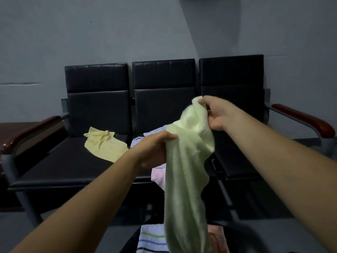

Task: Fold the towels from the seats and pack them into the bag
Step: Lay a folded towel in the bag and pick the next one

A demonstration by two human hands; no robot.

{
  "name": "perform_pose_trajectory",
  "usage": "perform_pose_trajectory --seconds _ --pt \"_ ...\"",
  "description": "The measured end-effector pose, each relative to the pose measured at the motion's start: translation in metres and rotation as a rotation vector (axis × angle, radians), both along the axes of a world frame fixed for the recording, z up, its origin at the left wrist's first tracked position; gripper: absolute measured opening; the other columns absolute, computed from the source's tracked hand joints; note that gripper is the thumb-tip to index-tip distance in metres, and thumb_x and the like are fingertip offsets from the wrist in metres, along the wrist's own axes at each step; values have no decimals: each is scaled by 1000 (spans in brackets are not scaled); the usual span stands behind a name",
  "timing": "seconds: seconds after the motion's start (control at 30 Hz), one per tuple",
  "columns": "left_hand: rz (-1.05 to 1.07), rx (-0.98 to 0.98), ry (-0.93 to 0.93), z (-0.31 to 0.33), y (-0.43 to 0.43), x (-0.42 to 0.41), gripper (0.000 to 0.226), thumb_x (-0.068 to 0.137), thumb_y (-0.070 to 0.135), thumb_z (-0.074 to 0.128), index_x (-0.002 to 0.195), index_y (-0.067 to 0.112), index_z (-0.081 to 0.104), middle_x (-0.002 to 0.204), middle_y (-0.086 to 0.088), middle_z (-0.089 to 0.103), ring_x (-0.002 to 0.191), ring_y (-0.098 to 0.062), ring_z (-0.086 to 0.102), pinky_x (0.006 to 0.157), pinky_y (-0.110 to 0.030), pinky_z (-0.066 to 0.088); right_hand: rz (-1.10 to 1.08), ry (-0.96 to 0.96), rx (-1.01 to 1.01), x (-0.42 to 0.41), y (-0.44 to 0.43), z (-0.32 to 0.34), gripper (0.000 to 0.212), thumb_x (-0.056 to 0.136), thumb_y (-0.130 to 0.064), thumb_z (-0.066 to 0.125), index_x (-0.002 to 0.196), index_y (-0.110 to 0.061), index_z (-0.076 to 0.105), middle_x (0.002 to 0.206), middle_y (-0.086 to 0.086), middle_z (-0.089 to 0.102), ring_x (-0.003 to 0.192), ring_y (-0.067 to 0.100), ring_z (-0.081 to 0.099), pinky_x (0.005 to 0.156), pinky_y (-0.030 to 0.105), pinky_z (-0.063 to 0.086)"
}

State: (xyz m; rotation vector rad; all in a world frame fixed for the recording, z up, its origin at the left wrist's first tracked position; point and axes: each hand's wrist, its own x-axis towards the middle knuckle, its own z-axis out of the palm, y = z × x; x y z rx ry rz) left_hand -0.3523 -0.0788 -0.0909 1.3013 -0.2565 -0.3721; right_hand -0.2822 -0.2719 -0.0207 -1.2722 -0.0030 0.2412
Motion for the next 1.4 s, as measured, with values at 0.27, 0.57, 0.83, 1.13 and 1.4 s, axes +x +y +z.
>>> perform_pose_trajectory --seconds 0.27,0.57,0.83,1.13,1.4 --pt "163 -241 8 13 -5 8 35 99 26 43 114 3 66 94 -9 74 85 -19 73 81 -35 55 307 268 178 4 -18 -73 56 92 -58 57 129 -16 63 120 10 66 110 28 65 104 43 50" --pt "291 -101 12 -4 11 23 48 104 36 44 135 2 58 133 -17 65 119 -29 65 95 -42 52 343 45 84 -8 -6 -85 50 91 -14 67 139 -2 57 121 16 69 108 27 68 93 41 59" --pt "143 328 -113 -49 15 19 50 80 38 76 118 6 71 122 -9 72 117 -23 66 107 -42 47 167 28 131 3 12 -55 32 88 -21 72 112 1 70 105 19 75 92 30 75 73 41 63" --pt "319 -78 42 -31 -11 14 28 102 16 44 109 6 69 95 -12 74 81 -20 71 76 -35 55 174 101 106 13 -12 -77 28 96 -27 64 100 -2 76 110 13 72 104 26 71 89 40 59" --pt "265 -203 35 -26 -6 21 30 103 27 48 107 15 76 102 -7 76 92 -19 74 89 -35 55 324 108 76 0 -10 -109 55 86 -23 74 138 -7 60 121 12 63 114 28 61 108 53 45"
